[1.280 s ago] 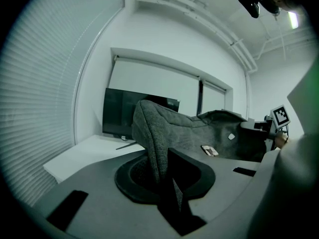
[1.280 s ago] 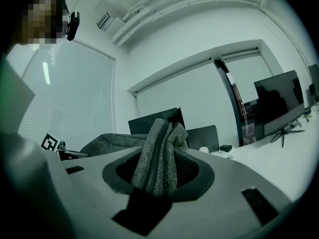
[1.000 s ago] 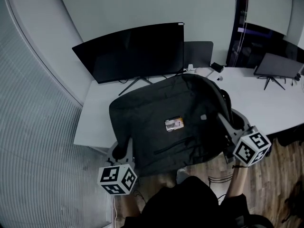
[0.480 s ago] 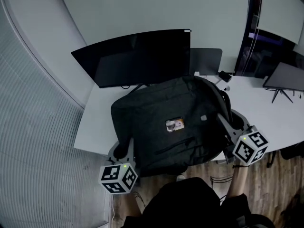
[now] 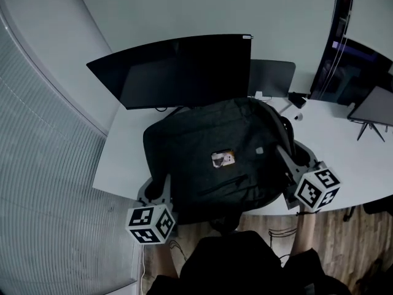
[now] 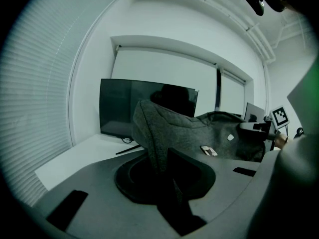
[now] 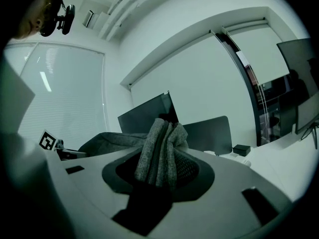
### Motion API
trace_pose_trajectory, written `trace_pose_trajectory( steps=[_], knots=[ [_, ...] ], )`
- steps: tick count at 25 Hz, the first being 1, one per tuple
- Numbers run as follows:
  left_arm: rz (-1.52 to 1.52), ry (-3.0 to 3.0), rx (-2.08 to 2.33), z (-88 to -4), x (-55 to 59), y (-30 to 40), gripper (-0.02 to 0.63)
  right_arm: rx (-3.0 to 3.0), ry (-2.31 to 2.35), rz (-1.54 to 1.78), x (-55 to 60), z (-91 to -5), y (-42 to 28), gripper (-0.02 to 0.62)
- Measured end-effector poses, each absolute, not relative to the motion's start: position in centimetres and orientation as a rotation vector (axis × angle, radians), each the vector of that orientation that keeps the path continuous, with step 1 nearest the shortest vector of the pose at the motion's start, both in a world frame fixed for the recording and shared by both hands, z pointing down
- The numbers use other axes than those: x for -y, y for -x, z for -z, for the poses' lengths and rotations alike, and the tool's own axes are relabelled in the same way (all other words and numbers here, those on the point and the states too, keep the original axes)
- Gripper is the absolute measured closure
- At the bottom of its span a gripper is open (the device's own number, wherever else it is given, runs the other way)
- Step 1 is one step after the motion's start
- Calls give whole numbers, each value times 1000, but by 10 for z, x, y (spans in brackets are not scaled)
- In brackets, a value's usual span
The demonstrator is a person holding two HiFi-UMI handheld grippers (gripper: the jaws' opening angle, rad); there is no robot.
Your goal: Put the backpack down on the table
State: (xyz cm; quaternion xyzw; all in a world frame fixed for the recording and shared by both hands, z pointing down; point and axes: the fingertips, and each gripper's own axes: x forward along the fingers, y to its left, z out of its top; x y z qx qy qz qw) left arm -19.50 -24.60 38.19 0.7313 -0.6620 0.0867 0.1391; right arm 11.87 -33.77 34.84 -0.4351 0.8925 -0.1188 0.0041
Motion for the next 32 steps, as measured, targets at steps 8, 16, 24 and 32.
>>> trace_pose_trajectory(
  steps=[8, 16, 24, 32],
  knots=[
    [-303, -2098, 1864, -406, 282, 197, 535, -2789, 1401, 452, 370, -378, -118, 463],
    [-365, -2079, 1792, -445, 313, 205, 537, -2780, 1446, 556, 394, -420, -111, 463],
    [-385, -2043, 1730, -488, 334, 213, 537, -2792, 1468, 616, 411, -455, -104, 463],
    [-411, -1999, 1681, -514, 345, 220, 536, -2800, 1474, 691, 420, -478, -100, 463]
  ],
)
